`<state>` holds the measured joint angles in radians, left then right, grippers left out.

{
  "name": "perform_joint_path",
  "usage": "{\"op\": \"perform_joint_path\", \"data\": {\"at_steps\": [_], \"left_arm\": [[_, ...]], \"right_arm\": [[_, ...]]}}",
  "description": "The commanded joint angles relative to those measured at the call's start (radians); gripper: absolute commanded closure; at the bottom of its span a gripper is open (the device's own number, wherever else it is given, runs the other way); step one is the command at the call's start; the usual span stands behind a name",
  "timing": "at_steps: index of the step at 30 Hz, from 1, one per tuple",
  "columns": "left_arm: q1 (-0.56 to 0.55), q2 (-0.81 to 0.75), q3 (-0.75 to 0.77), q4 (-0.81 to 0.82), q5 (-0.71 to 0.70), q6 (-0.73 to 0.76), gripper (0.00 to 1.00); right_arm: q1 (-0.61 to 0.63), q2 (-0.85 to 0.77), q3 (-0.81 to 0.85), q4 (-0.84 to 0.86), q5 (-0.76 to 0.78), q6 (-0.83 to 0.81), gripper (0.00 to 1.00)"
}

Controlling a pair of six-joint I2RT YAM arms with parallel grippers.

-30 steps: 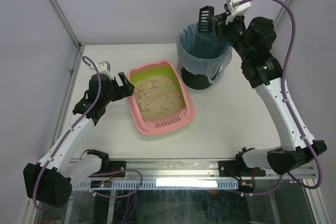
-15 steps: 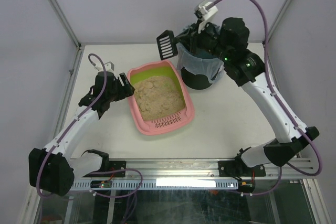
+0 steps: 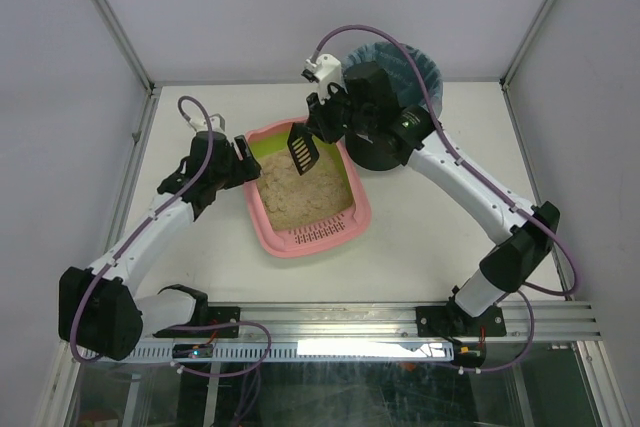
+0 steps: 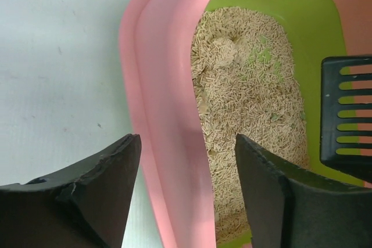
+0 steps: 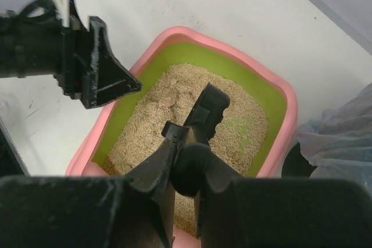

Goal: Clean the litter box

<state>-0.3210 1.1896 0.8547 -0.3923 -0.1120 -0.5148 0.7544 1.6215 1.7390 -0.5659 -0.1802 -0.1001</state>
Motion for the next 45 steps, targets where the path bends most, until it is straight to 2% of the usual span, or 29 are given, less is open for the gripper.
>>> {"op": "perform_joint_path", "data": {"at_steps": [1, 5, 12, 15, 19, 24, 30, 40, 45], "left_arm": [[-0.006, -0.131, 0.056, 0.04, -0.056, 0.036, 0.28], [-0.005, -0.235, 0.079, 0.135, -0.025, 0.121, 0.19], [-0.007, -0.333, -0.042, 0.598, 0.259, 0.276, 0.17], [-0.029, -0.301, -0.026, 0.664, 0.375, 0.342, 0.17], [-0.098, -0.276, -0.03, 0.732, 0.454, 0.476, 0.17], [-0.172, -0.203, 0.012, 0.695, 0.567, 0.609, 0.19], [-0.214, -0.182, -0.008, 0.654, 0.617, 0.731, 0.21], [-0.222, -0.055, 0.078, 0.622, 0.611, 0.822, 0.38], [-0.222, -0.019, 0.101, 0.616, 0.62, 0.828, 0.59]], "right_arm": [[-0.004, -0.106, -0.067, 0.131, 0.013, 0.045, 1.0], [-0.005, -0.107, -0.056, 0.078, 0.01, 0.089, 1.0], [-0.004, -0.126, -0.051, 0.046, 0.023, 0.207, 1.0], [-0.004, -0.114, -0.029, 0.017, 0.021, 0.223, 1.0], [-0.004, -0.118, -0.027, 0.013, -0.016, 0.236, 1.0], [-0.004, -0.135, -0.016, 0.006, -0.027, 0.237, 1.0], [-0.004, -0.144, 0.003, -0.013, -0.05, 0.226, 1.0], [0.016, -0.159, 0.003, 0.0, -0.15, 0.218, 1.0], [0.017, -0.16, 0.013, -0.003, -0.161, 0.217, 1.0]]}}
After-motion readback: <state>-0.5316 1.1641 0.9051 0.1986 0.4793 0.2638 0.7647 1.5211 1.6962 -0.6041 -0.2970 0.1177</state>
